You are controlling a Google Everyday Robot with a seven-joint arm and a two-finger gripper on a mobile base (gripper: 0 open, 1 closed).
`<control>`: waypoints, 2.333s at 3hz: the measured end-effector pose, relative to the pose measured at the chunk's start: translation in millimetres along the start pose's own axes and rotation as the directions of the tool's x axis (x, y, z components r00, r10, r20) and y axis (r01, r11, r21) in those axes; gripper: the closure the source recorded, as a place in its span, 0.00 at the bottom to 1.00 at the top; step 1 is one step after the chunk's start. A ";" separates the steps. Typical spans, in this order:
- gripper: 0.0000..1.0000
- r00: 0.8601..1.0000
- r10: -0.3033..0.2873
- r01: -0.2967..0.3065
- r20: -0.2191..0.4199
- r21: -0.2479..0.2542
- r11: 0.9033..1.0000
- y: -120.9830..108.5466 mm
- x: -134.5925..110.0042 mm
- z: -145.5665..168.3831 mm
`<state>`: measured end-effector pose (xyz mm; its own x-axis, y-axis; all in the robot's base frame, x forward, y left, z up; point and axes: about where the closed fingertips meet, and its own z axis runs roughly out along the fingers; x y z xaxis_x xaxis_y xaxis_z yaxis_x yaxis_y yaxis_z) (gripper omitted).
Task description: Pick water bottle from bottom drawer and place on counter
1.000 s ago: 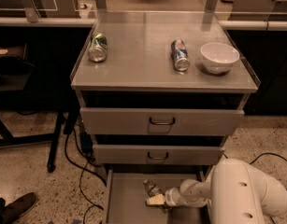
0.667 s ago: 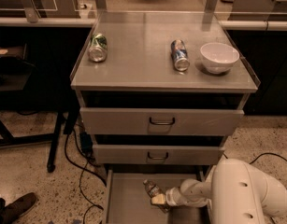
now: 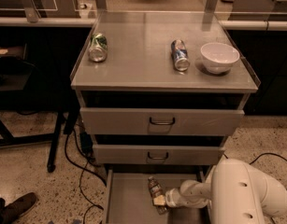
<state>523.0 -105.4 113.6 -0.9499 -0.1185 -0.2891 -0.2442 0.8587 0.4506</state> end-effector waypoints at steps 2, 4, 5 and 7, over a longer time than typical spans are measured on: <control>1.00 1.000 0.003 -0.003 0.001 -0.002 1.000 0.4 -1.1 -0.5; 1.00 0.999 0.036 -0.036 -0.002 -0.001 0.999 8.9 0.4 -25.9; 1.00 0.995 0.091 -0.090 -0.036 0.036 0.995 13.3 23.4 -67.3; 1.00 0.989 0.139 -0.133 -0.053 0.099 0.986 11.9 56.9 -136.2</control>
Offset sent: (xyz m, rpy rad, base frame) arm 0.0000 0.0000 0.0000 0.0000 0.0000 0.0000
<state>439.6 -169.8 217.6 -0.9836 -0.0243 -0.1785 -0.0950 0.9120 0.3991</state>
